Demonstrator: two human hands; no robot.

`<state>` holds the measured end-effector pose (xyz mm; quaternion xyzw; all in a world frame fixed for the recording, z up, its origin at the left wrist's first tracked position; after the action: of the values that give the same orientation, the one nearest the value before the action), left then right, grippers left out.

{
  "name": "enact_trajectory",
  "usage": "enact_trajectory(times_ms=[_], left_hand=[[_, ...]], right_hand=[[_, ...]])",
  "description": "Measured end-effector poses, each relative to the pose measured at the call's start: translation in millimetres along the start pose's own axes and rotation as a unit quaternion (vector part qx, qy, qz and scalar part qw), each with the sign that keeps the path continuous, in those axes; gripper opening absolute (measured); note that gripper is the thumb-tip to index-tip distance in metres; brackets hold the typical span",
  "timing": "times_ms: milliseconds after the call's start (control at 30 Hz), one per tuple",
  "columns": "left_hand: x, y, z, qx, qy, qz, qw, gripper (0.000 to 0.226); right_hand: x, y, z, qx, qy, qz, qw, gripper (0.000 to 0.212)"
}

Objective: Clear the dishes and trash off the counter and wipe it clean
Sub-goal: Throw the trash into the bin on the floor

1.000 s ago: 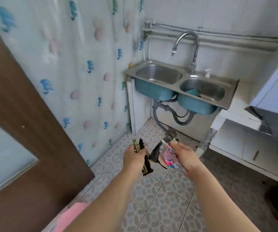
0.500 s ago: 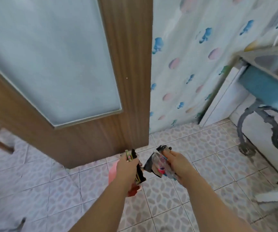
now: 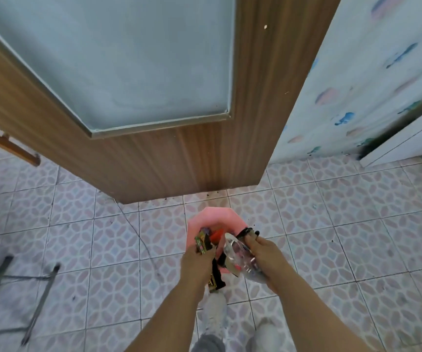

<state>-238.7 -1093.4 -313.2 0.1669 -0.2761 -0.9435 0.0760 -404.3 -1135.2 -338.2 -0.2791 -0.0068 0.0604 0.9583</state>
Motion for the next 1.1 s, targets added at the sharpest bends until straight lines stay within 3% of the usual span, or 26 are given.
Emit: enact_trajectory(times_ms=[100, 233, 333, 433, 600, 867, 1100], left_hand=[[0, -20, -42, -0.025, 0.006, 0.001, 1.000, 0.024], [13, -36, -96, -0.087, -0.027, 0.015, 0.996, 0.034], [28, -34, -122, -0.151, -0.078, 0.082, 0.982, 0.049], [33, -33, -141, -0.167, -0.078, 0.124, 0.975, 0.064], [24, -40, -151, -0.140, -0.029, 0.148, 0.979, 0.056], [10, -38, -129, -0.143, -0.021, 0.123, 0.982, 0.050], [12, 12, -85, -0.066, -0.027, 0.040, 0.997, 0.038]], right_hand=[[16, 20, -40, 0.014, 0.001, -0.005, 1.000, 0.026], [34, 51, -105, 0.044, 0.012, -0.010, 0.999, 0.042], [43, 61, -136, 0.069, 0.031, -0.030, 0.997, 0.041], [51, 71, -158, 0.086, 0.031, -0.062, 0.994, 0.033], [49, 78, -163, 0.090, 0.062, -0.105, 0.988, 0.017], [46, 54, -119, 0.125, 0.070, -0.141, 0.980, 0.020], [28, -5, -39, 0.090, 0.078, -0.142, 0.983, 0.021]])
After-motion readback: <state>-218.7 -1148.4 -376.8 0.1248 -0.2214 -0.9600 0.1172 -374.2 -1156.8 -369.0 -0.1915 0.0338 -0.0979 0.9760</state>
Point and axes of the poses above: each hand's wrist, its own z-axis away from the middle knuckle, its own x-axis out of the palm, y = z × x, the point moved 6 cm from there along -z, towards the middle knuckle, and after that the axes turned 2 degrees about x, right-handed, at the moved point
